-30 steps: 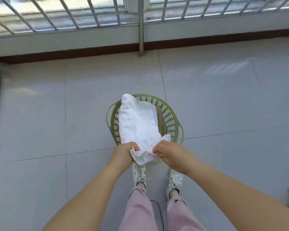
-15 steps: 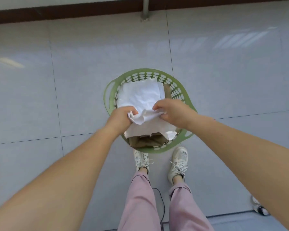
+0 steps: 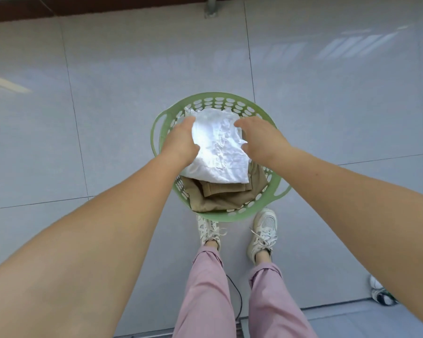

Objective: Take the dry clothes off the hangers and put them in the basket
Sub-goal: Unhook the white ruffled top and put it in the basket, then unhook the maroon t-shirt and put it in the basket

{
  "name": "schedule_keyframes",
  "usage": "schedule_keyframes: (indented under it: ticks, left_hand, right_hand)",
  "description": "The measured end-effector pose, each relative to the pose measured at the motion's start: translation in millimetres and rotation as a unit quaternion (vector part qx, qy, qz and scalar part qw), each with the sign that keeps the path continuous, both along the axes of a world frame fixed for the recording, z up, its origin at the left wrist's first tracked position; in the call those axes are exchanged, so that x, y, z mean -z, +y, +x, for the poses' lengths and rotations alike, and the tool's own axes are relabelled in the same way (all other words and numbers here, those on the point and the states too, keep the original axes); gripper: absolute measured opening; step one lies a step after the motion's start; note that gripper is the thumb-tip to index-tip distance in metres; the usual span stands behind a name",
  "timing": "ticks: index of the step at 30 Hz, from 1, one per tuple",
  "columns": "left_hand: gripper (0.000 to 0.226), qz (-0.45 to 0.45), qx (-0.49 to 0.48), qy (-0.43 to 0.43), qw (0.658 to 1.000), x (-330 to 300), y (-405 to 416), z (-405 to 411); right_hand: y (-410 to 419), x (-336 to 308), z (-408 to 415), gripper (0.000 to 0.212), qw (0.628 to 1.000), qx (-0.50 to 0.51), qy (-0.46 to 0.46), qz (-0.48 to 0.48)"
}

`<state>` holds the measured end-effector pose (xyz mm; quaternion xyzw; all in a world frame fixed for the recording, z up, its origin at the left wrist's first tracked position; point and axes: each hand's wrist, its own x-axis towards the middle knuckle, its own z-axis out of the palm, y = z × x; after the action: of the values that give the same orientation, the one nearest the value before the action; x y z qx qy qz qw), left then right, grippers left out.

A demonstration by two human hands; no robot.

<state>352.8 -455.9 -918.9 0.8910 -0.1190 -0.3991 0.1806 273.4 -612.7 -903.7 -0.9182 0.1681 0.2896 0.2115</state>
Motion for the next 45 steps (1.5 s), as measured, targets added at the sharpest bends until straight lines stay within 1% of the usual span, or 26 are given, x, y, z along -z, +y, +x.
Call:
schedule_keyframes:
  ticks: [4, 7, 12, 17, 22, 23, 24, 27, 31, 33, 36, 40, 45]
  left_hand:
    - [0.057, -0.042, 0.026, 0.015, 0.999, -24, -5, -15]
    - [0.045, -0.089, 0.040, 0.005, 0.995, -57, -12, -21]
    - [0.033, -0.144, 0.073, -0.033, 0.986, -137, -30, -18]
    - [0.027, -0.201, 0.130, -0.111, 0.965, -238, -59, -12]
    - [0.025, -0.270, 0.184, -0.192, 0.925, -331, -95, -11]
    - [0.025, -0.293, 0.196, -0.214, 0.911, -361, -112, -13]
    - [0.025, -0.304, 0.204, -0.223, 0.903, -372, -116, -13]
    - [0.024, -0.358, 0.239, -0.264, 0.863, -438, -155, -25]
    - [0.030, -0.384, 0.287, -0.304, 0.823, -496, -190, -45]
    - [0.033, -0.399, 0.295, -0.335, 0.801, -529, -213, -55]
    - [0.031, -0.421, 0.291, -0.370, 0.775, -577, -250, -74]
    - [0.028, -0.448, 0.287, -0.405, 0.744, -623, -292, -86]
    - [0.037, -0.481, 0.265, -0.443, 0.708, -691, -345, -94]
  right_hand:
    - [0, -27, -15, 0.053, 1.000, 0.026, -0.002, 0.016]
    - [-2, -65, -19, 0.050, 0.998, 0.056, -0.024, 0.024]
    - [-6, -146, -19, 0.041, 0.993, 0.088, -0.073, 0.020]
    - [-21, -241, -29, 0.041, 0.980, 0.109, -0.168, -0.008]
    - [-45, -332, -46, 0.037, 0.947, 0.163, -0.277, -0.029]
    - [-58, -361, -52, 0.037, 0.933, 0.179, -0.308, -0.041]
    - [-62, -370, -54, 0.036, 0.926, 0.189, -0.323, -0.040]
    - [-92, -432, -72, 0.033, 0.894, 0.209, -0.388, -0.078]
    - [-122, -482, -88, 0.034, 0.868, 0.199, -0.438, -0.125]
    - [-145, -511, -97, 0.034, 0.847, 0.188, -0.476, -0.146]
    - [-181, -554, -114, 0.034, 0.817, 0.177, -0.524, -0.162]
    - [-218, -595, -123, 0.034, 0.798, 0.147, -0.556, -0.183]
    - [-277, -665, -135, 0.033, 0.745, 0.105, -0.596, -0.281]
